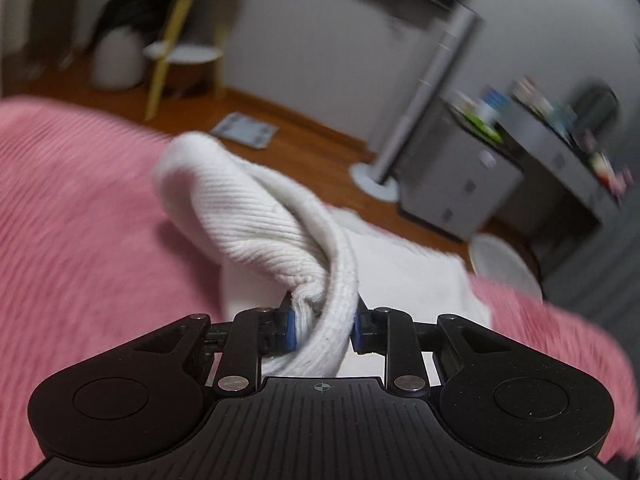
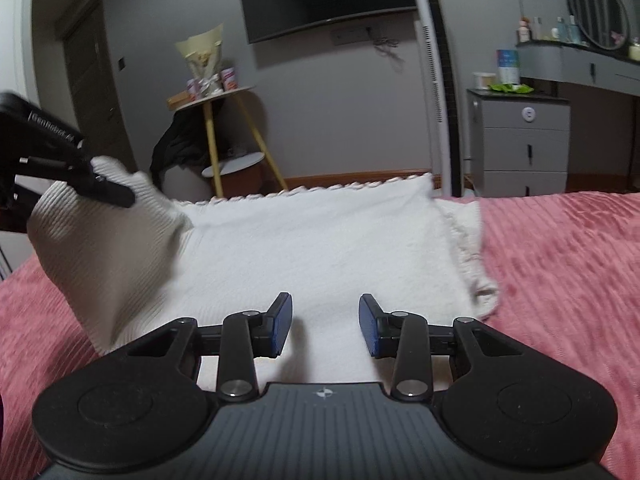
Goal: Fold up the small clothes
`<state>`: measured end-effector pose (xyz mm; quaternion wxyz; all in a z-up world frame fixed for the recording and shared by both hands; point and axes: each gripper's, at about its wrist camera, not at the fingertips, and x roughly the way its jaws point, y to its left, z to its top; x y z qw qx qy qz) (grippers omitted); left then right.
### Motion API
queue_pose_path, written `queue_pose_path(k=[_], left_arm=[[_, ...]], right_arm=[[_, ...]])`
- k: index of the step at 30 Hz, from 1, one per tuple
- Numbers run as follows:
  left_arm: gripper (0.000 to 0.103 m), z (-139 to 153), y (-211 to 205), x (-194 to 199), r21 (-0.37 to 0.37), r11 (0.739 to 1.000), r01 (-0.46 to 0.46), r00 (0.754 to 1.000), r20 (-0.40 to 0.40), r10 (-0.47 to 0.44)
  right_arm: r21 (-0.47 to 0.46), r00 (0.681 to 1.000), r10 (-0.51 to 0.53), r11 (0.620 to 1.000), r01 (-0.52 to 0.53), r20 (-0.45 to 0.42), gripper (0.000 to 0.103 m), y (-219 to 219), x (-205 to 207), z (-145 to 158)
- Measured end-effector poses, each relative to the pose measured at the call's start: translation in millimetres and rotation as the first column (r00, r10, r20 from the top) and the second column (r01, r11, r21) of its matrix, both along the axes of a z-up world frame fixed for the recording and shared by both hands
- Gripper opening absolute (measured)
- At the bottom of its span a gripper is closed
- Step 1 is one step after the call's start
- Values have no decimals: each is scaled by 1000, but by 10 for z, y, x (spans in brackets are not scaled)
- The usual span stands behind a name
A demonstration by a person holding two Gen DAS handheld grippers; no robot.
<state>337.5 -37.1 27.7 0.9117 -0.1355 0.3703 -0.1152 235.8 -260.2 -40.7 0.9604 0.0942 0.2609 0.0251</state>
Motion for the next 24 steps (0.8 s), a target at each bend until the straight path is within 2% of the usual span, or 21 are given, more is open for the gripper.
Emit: queue_pose_path(k=[4,7,8,10,12,14,16,18,20,22,24], left_arm=[[37,-238,-428,33,42,996,81,996,-51,-79],[45,-331,-520,-39,52,993,107,993,-60,-103],[46,-311,-497,-108,36,994,107,993,-47,-105],[55,-238,-378,-311,-25,996,88,996,-12,-89],[68,-205,-207,-560,-65,997,31,999,18,-30],[70,-207,-135,-720,-5,999,-42,999,31,42],[70,-261,-103,-782,108,990,-96,995,13,95],[70,-352,-78,-762,163,980,-110,993,-15,114],[70,-442,-81,-737,206,972,-117,993,-9,121],[70,-546,-85,-698,206,972,-114,992,-22,121],[69,-679,12,-721,135,985,-105,993,-38,111]], right_arm=[[22,1000,-27,999,27,2,36,-122,6,13],[47,999,-35,998,35,-6,36,-200,9,-24],[56,999,-33,998,33,-11,36,-219,13,-39],[71,999,-30,997,30,-13,36,-248,28,-56],[85,999,-29,996,30,-14,36,-265,50,-58],[96,1000,-28,995,29,-12,36,-270,59,-52],[117,1000,-24,993,25,-7,36,-277,45,-48],[151,1000,-9,988,10,-9,36,-297,44,-55],[215,1000,18,976,-13,-19,36,-338,51,-69],[280,999,41,959,-30,-33,36,-373,53,-67],[338,998,50,940,-31,-48,37,-437,68,-46]])
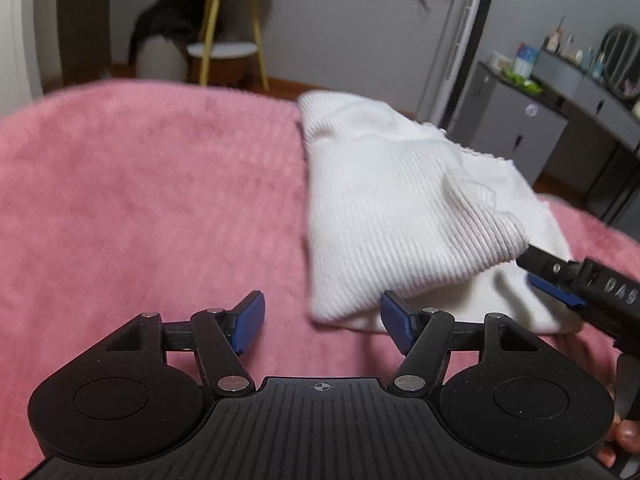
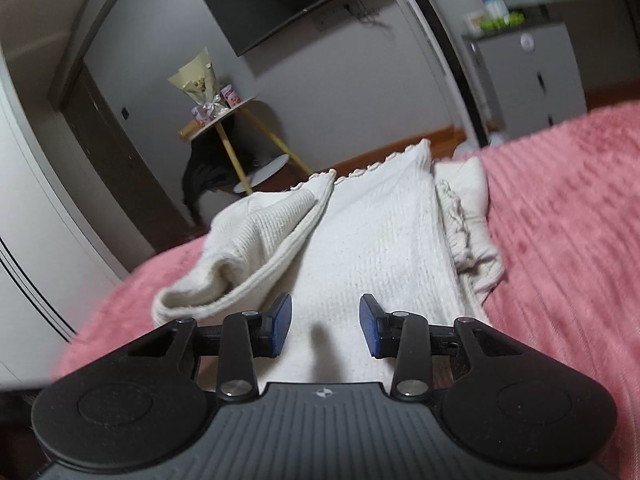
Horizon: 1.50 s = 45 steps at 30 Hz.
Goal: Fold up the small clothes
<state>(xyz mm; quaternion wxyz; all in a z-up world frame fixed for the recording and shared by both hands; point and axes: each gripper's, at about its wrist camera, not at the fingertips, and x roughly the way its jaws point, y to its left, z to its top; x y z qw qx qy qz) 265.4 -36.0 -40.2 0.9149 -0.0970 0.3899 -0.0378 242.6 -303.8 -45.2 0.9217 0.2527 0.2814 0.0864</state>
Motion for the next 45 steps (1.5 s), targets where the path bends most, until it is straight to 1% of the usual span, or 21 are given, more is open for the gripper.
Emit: queue_pose_path(k=[1,2,3,4,5,6,9,12,13,15,16,18,21,23,25,26,29,35,39,42,45], left_arm=[[69,-78,19,-20,-22,1000,7,1000,-5,-7],[66,-165,17,-1,-22,999,23,1000,-17,-23],[65,-208,-4,2,3,1000,31,999,-19,-31],[65,-225,-18,-4,27,999,46,999,-1,-46],[65,-221,-28,-9,39,997,63,998,14,-63],[65,-213,-14,-3,40,997,70,997,18,-71],[65,-200,92,34,-20,999,46,999,8,-46],[66,-179,202,62,-50,999,10,1000,8,-9],[66,-185,228,70,-58,998,2,1000,5,-2],[66,-190,284,81,-85,996,-12,1000,-5,11],[66,-182,292,79,-93,996,-14,1000,-6,14],[66,-175,270,80,-77,997,-11,1000,-7,11],[64,-177,229,73,-53,999,-8,1000,-10,7],[64,-179,223,71,-49,999,-9,1000,-12,8],[64,-173,216,67,-50,999,-11,1000,-15,11],[64,-170,214,66,-51,999,-12,1000,-17,11],[65,-160,214,62,-54,998,-18,1000,-24,16],[65,-149,219,61,-60,998,-20,999,-33,18],[66,-145,223,56,-67,998,-17,999,-32,15],[68,-143,212,50,-78,997,-10,1000,-30,7],[70,-133,194,47,-80,997,0,1000,-29,-2]], right_arm=[[30,1000,-3,1000,3,-10,38,-32,16,13],[63,1000,-7,998,8,-24,43,-66,48,29],[103,999,3,995,0,-36,50,-97,99,43],[140,998,26,990,-19,-49,56,-112,173,63],[170,995,72,984,-59,-71,67,-114,290,90],[182,990,113,979,-95,-88,69,-95,410,120],[128,979,158,982,-142,-128,69,6,820,214],[129,959,195,977,-171,-204,68,132,1219,176],[129,953,199,976,-173,-226,66,174,1312,152],[128,946,207,975,-180,-248,56,271,1459,125],[127,943,214,974,-187,-253,56,307,1507,120],[148,942,215,972,-181,-260,41,341,1570,98],[181,938,201,971,-153,-282,40,333,1593,65],[179,936,200,972,-152,-291,40,351,1616,96],[138,938,199,977,-165,-285,34,393,1601,123],[88,942,192,981,-175,-276,24,427,1580,165],[-69,958,180,978,-199,-222,20,555,1457,327],[-346,980,172,918,-196,-100,18,761,1178,608],[-415,988,149,897,-151,-36,18,706,1037,747],[-501,993,121,859,-106,-4,18,661,958,779],[-554,995,98,828,-83,-4,18,613,908,731]])
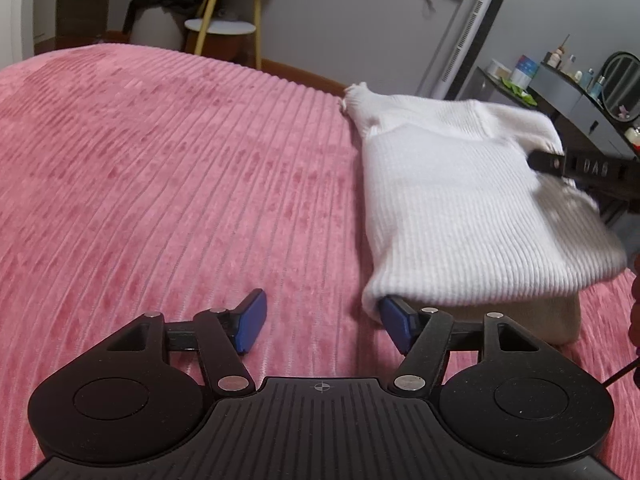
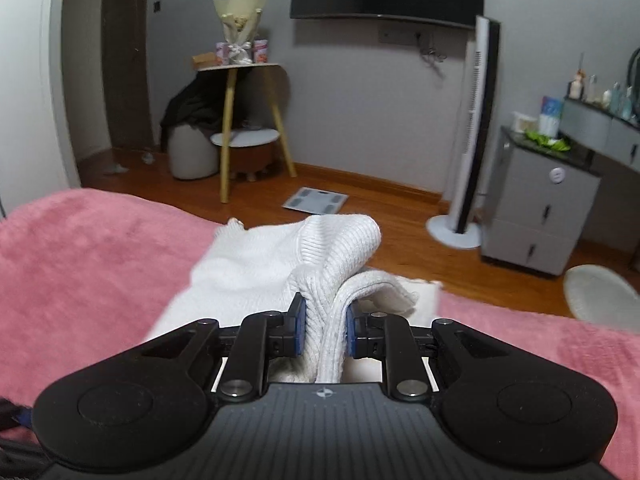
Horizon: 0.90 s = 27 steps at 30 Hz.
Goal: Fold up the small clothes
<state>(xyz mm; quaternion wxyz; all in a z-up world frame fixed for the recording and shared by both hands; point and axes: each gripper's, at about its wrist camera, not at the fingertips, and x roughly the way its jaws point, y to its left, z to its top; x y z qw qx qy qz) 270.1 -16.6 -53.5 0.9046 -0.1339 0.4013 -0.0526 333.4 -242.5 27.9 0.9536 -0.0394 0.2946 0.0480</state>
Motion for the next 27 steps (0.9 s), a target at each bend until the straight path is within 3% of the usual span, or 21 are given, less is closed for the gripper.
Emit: queue_pose_path(k=[6,9,13,16,20,22,23,25,27], left_arm=[[71,57,18,-8,-25,1000,15,1000,-11,-15],[70,125,43,-22,-8,1000,-5,1000,-3,5],[71,208,130,-38,-19,999,-29,999,38,29],[71,140,135,-15,-37,999,-28,999,21,29],[71,70,72,-7,-45,999,-4,1000,10,5],[71,48,41,-16,-34,999,2,1000,11,-2],[71,42,31,-20,-28,1000,2,1000,11,-2],[71,43,33,-31,-32,999,-2,1000,14,2],[73,62,41,-33,-45,999,-6,1000,21,7]], right_arm=[[-111,997,-64,992,60,-34,18,-129,-17,-239],[-115,992,-91,990,81,-84,20,-249,11,-424],[1,988,-110,994,111,-108,24,-424,1,-398],[110,985,-103,987,118,-136,29,-567,-75,-315],[260,982,-47,961,95,-185,46,-685,-213,-280],[295,975,-19,952,86,-223,47,-696,-221,-353],[299,972,-14,950,85,-233,44,-690,-211,-394],[291,975,-14,953,79,-222,22,-661,-208,-401],[219,985,-40,973,76,-165,17,-558,-252,-291]])
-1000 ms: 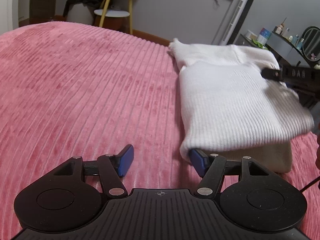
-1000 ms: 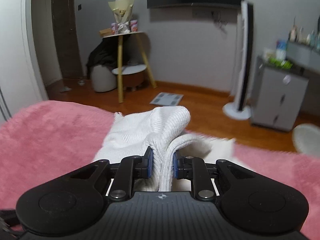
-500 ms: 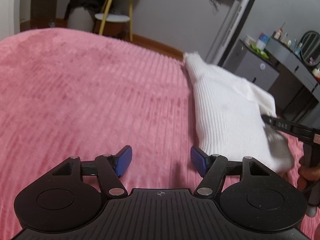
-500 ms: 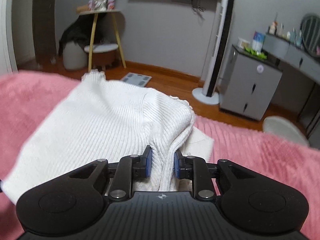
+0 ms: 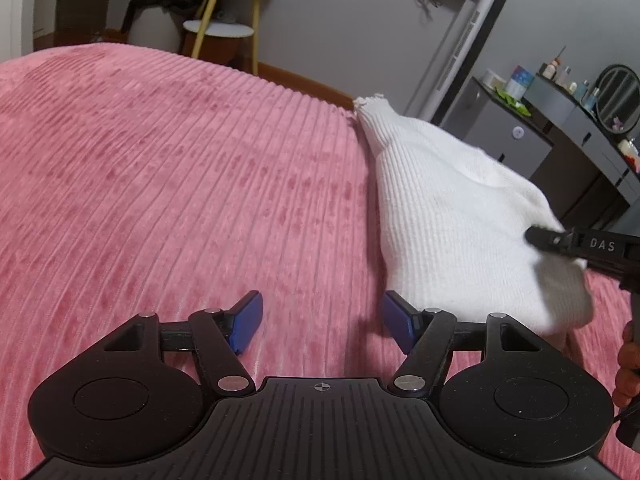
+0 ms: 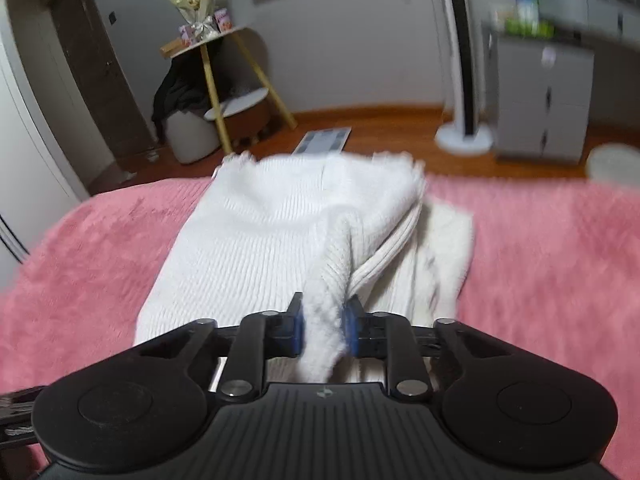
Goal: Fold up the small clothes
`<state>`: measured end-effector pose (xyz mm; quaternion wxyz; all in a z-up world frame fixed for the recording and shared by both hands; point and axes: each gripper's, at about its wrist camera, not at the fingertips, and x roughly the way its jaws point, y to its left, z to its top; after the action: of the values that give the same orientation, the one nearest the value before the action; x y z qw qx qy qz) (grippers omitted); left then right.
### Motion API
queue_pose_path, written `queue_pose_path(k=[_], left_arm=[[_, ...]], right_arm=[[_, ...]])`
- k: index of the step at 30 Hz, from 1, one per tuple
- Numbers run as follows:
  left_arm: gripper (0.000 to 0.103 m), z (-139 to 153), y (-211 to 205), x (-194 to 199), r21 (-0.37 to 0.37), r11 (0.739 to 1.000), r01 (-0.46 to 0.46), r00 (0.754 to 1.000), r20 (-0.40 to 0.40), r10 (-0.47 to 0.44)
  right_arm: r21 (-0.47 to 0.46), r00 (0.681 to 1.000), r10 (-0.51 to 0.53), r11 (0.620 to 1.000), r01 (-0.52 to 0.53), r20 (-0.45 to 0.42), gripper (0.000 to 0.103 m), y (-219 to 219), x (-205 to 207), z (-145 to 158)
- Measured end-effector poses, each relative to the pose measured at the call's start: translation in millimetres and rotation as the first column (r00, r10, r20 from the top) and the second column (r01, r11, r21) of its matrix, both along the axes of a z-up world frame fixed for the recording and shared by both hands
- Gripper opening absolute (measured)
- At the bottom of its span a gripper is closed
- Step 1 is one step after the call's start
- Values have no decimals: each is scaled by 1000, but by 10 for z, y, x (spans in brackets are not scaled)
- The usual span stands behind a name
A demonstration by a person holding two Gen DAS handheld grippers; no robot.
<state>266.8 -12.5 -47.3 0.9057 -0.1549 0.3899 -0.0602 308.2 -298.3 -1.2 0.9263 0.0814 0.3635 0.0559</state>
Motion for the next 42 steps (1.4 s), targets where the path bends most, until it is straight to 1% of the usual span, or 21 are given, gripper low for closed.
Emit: queue_pose_path(k=[3,6,8,9,10,13,14,17,18,20,21,23,25,26,27,29,32,34,36,39,42], left_arm=[[73,-7,-24,-5,5,1000,6,1000,6,-6],[73,-30,-76,-3,16,1000,22,1000,1,-22],[73,-46,-109,-6,21,999,34,999,-1,-34],[73,-54,-123,-7,25,999,40,999,-1,-40],[74,-62,-138,-7,31,999,44,999,-3,-44],[74,-79,-162,-8,46,998,45,999,-10,-45],[74,-71,-163,-13,46,998,44,999,-8,-44],[75,-45,-148,-14,39,999,37,999,2,-38],[75,-36,-149,-11,40,999,36,999,5,-37],[75,-19,-155,-4,38,999,39,999,6,-39],[75,-3,-157,-4,32,998,45,999,6,-45],[78,43,-153,-9,20,999,48,999,18,-48],[79,87,-163,-4,16,998,54,998,29,-55],[80,107,-180,6,19,998,56,998,35,-56],[80,122,-208,30,26,998,58,998,36,-59],[80,142,-277,90,40,997,67,997,40,-69],[82,135,-415,228,54,994,94,995,39,-97],[84,135,-533,334,84,990,111,993,35,-114],[86,131,-634,421,114,985,128,991,28,-132],[87,152,-726,477,139,980,141,989,24,-146],[87,201,-785,495,169,974,148,988,28,-155]], right_arm=[[-153,994,-22,988,38,109,15,130,-114,121],[-271,982,-85,954,129,170,14,167,-226,63],[-312,979,-119,935,167,166,14,151,-263,-43],[-307,979,-132,936,175,155,14,128,-273,-107],[-308,981,-135,936,173,141,14,118,-275,-172],[-367,984,-120,916,161,133,18,138,-226,-303],[-353,984,-127,921,164,123,21,103,-205,-302],[-229,969,-211,944,236,130,42,-15,-297,-110],[-184,957,-246,945,272,154,42,-50,-378,-42],[-133,935,-287,939,317,206,42,-28,-554,56],[-115,929,-292,939,323,227,42,5,-620,74],[-89,932,-267,951,295,244,41,100,-669,50],[-92,946,-223,964,250,236,31,182,-629,-43],[-115,956,-202,966,230,213,20,213,-579,-124],[-148,963,-198,963,226,182,21,218,-515,-234],[-170,963,-187,960,221,194,21,178,-519,-428],[-139,963,-176,968,207,205,21,107,-568,-381],[-47,953,-205,974,220,224,22,-45,-617,-304],[15,943,-256,966,259,211,36,-214,-620,-303],[90,939,-308,951,297,152,42,-431,-598,-421],[228,942,-321,929,292,100,43,-600,-558,-509]])
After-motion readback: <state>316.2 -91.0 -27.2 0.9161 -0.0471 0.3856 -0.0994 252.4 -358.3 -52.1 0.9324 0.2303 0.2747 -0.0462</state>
